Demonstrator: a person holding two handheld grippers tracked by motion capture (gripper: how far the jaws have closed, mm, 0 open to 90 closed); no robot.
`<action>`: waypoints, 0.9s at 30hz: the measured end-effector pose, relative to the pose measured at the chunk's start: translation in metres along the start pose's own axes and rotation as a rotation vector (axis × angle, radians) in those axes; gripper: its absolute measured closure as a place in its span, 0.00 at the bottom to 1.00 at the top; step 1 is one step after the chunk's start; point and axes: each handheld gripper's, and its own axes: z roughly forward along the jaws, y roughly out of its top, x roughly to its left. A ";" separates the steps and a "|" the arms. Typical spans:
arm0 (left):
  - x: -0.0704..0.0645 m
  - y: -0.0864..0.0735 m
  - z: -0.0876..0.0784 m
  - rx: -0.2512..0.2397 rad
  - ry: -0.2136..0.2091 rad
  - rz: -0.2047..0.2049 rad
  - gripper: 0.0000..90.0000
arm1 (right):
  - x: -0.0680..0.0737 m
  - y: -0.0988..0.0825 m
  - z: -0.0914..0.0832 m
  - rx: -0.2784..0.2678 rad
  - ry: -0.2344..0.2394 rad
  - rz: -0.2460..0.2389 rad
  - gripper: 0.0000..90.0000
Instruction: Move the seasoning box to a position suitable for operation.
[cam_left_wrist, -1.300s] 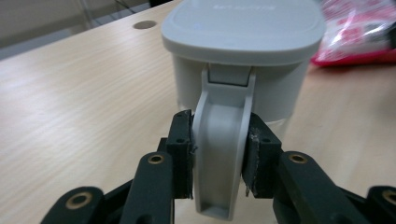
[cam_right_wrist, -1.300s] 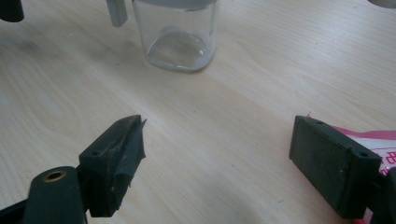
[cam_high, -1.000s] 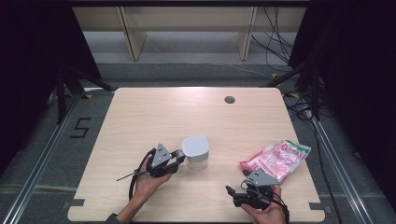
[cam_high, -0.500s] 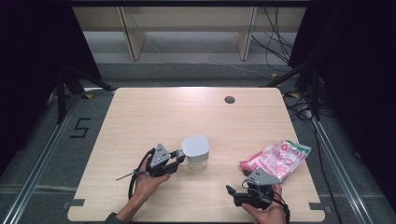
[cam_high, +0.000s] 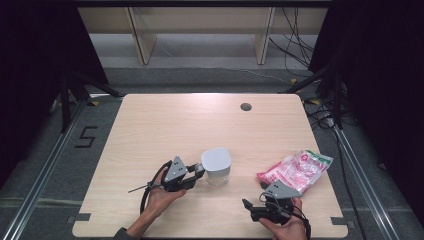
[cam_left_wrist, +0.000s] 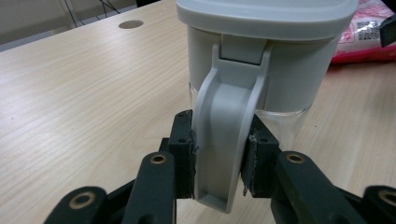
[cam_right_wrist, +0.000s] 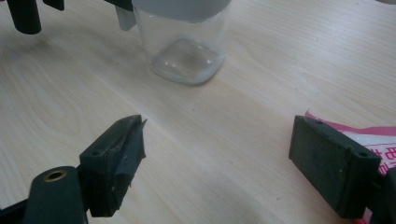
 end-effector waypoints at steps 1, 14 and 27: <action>-0.002 0.000 0.001 -0.004 -0.010 -0.005 0.76 | 0.000 0.000 0.000 -0.003 -0.001 -0.002 0.21; 0.007 0.002 0.008 -0.001 0.037 -0.004 0.77 | 0.000 -0.003 -0.003 -0.006 -0.008 0.006 0.21; -0.001 0.002 0.007 -0.002 0.010 -0.010 0.77 | 0.002 -0.002 -0.003 0.005 -0.011 0.035 0.21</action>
